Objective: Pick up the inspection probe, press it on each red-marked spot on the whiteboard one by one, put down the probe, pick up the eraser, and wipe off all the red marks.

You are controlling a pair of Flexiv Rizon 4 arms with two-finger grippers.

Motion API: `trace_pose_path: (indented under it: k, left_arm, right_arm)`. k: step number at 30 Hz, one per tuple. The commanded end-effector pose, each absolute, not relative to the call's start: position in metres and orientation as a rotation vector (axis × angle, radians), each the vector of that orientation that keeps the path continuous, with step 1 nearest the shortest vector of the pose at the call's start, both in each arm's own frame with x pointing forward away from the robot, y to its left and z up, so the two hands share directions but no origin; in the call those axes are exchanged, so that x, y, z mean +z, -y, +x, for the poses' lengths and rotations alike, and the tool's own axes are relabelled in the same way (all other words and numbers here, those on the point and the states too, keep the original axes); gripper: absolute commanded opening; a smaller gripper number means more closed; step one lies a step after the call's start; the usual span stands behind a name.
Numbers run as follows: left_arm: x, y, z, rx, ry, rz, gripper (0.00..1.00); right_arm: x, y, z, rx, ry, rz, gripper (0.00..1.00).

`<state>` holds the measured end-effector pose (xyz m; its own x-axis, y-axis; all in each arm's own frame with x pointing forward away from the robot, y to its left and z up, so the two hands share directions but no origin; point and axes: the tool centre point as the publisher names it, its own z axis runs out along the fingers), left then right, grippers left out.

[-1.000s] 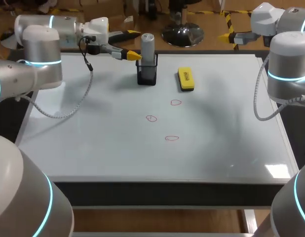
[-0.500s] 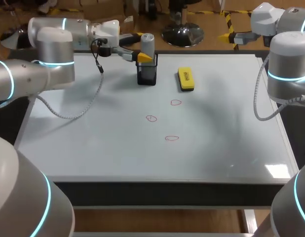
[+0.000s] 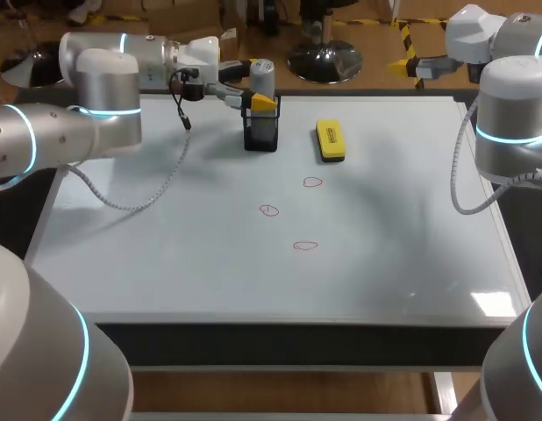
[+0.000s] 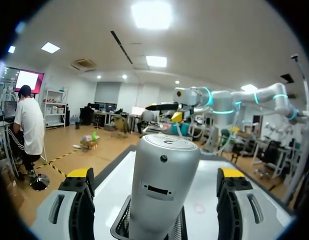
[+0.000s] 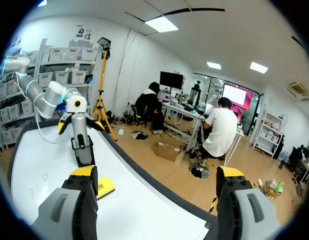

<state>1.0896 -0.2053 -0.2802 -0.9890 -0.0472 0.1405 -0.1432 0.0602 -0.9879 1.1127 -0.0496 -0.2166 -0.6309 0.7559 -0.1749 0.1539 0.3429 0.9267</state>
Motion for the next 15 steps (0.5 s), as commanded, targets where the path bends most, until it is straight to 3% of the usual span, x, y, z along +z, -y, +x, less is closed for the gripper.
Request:
trace_pose_path:
  k: [1,6,7,9,10,12,15]
  left_arm:
    - [-0.2819,0.2048,1.0928,2.094,2.236,0.199,1.0]
    - [-0.2824,0.201,1.0939,2.093,2.244,0.203,1.0]
    - [-0.2823,0.2005,1.0936,2.093,2.245,0.203,0.9]
    - [-0.2832,0.199,1.094,2.094,2.246,0.204,0.47]
    - [-0.2834,0.198,1.0937,2.094,2.247,0.204,0.35]
    - [-0.2826,0.1959,1.0919,2.094,2.247,0.205,0.0]
    - [-0.2821,0.1955,1.0902,2.093,2.243,0.186,0.0]
  right_arm:
    - [-0.2166,0.0498,1.1133,1.292,-2.009,0.792,1.0]
    - [-0.2166,0.0498,1.1133,1.292,-2.009,0.792,1.0]
    - [-0.2166,0.0498,1.1133,1.292,-2.009,0.792,1.0]
    - [-0.2166,0.0498,1.1133,1.292,-2.009,0.792,1.0]
    - [-0.2166,0.0498,1.1133,1.292,-2.009,0.792,1.0]
    - [-0.2166,0.0498,1.1133,1.292,-2.009,0.792,1.0]
    - [-0.2166,0.0498,1.1133,1.292,-2.009,0.792,1.0]
